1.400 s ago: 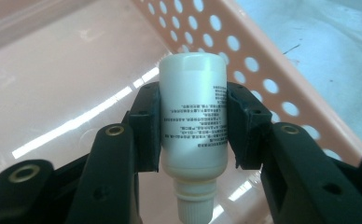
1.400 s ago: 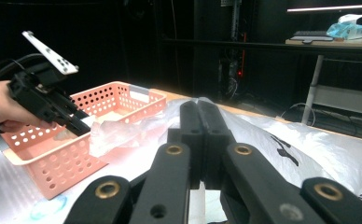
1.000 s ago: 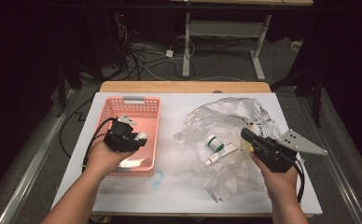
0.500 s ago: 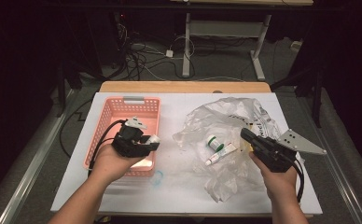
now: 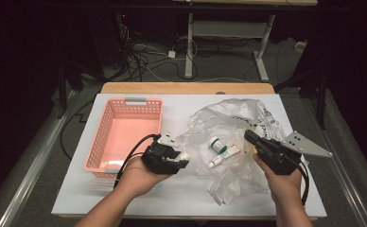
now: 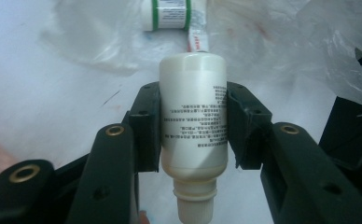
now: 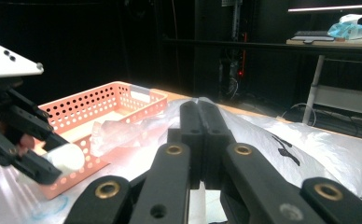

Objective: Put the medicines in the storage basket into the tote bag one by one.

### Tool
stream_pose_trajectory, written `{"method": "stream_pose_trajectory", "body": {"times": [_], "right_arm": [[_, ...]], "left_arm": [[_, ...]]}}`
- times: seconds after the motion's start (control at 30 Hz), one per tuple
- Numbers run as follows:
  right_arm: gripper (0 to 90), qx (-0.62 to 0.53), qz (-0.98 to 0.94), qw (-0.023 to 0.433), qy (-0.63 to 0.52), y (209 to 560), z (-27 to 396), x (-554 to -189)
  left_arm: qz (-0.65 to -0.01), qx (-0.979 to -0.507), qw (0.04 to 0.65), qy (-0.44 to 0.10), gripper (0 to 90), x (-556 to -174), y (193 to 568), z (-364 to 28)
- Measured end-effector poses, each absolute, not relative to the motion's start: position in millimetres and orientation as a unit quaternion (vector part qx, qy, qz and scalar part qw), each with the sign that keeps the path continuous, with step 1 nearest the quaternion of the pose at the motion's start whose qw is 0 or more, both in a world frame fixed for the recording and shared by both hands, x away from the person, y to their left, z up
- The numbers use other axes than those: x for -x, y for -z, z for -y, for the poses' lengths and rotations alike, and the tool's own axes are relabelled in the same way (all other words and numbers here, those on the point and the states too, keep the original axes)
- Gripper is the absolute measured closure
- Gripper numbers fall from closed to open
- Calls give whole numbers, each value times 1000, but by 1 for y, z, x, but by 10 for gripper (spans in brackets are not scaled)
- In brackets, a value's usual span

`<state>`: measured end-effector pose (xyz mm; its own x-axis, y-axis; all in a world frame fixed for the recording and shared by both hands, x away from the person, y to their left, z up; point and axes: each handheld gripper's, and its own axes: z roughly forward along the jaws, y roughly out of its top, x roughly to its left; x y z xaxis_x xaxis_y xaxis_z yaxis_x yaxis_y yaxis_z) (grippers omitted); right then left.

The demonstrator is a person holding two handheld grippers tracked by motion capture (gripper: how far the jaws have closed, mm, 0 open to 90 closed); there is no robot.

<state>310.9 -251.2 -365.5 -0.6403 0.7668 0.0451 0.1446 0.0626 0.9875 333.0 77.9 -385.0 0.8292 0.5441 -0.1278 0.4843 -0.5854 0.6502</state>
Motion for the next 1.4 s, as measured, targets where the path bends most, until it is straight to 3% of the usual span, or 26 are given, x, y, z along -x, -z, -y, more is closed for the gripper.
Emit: {"method": "stream_pose_trajectory", "body": {"times": [0.73, 1.4], "right_arm": [[900, -335, -679, 261, -599, 364, 251, -307], [900, -342, -677, 264, -596, 367, 255, -308]], "left_arm": [[-245, -896, 368, -44, 587, -366, 398, 8], [-258, -891, 369, -49, 585, -392, 435, 61]]}}
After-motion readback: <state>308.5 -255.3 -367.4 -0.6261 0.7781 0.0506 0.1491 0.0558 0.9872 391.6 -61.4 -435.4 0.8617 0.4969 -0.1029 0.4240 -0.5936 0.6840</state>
